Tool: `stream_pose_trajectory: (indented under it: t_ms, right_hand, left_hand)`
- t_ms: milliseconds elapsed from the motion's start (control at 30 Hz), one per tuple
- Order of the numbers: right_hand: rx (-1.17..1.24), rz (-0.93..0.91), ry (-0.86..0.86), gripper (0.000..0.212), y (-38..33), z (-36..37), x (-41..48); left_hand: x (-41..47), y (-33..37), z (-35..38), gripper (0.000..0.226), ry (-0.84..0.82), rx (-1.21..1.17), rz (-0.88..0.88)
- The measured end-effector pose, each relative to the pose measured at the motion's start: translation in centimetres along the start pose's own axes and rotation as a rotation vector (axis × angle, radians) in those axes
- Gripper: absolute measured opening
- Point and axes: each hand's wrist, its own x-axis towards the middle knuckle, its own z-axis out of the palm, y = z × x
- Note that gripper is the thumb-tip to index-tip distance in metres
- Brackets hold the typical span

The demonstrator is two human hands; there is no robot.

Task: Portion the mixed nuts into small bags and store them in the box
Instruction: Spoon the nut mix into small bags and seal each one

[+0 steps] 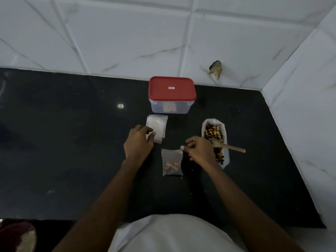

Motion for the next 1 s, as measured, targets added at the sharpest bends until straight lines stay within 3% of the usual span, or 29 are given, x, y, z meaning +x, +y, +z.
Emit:
stream_pose_trajectory:
  t_ms: [133,300,400,533,767,867,1000]
  right_hand:
    - [-0.013,-0.048,0.058,0.025,-0.5,-0.2,1.0]
    - [-0.05,-0.087,0.097,0.021,-1.6,-0.6,2.0]
    - [-0.058,-0.106,0.08,0.019,-2.3,-0.2,2.4]
    - [-0.055,-0.122,0.022,0.02,-3.5,0.6,3.2]
    - [-0.009,-0.11,-0.038,0.04,-4.5,1.5,4.5]
    - [-0.003,-0.089,-0.095,0.043,-4.5,2.0,4.9]
    - [0.131,-0.06,-0.081,0.047,-4.5,2.1,4.9]
  left_hand:
    - [1.9,0.4,0.4,0.048,-0.129,0.264,0.13]
    - [2.5,0.3,0.5,0.032,-0.206,0.262,0.18]
    - [2.1,0.1,0.9,0.038,-0.17,0.207,0.119]
    - [2.1,0.6,1.2,0.073,-0.102,0.188,-0.056]
    - [2.8,1.1,1.5,0.071,-0.136,-0.079,-0.248]
    - [2.9,1.4,1.4,0.08,-0.119,-0.096,-0.261]
    - [2.8,1.6,1.2,0.071,-0.044,-0.331,-0.195]
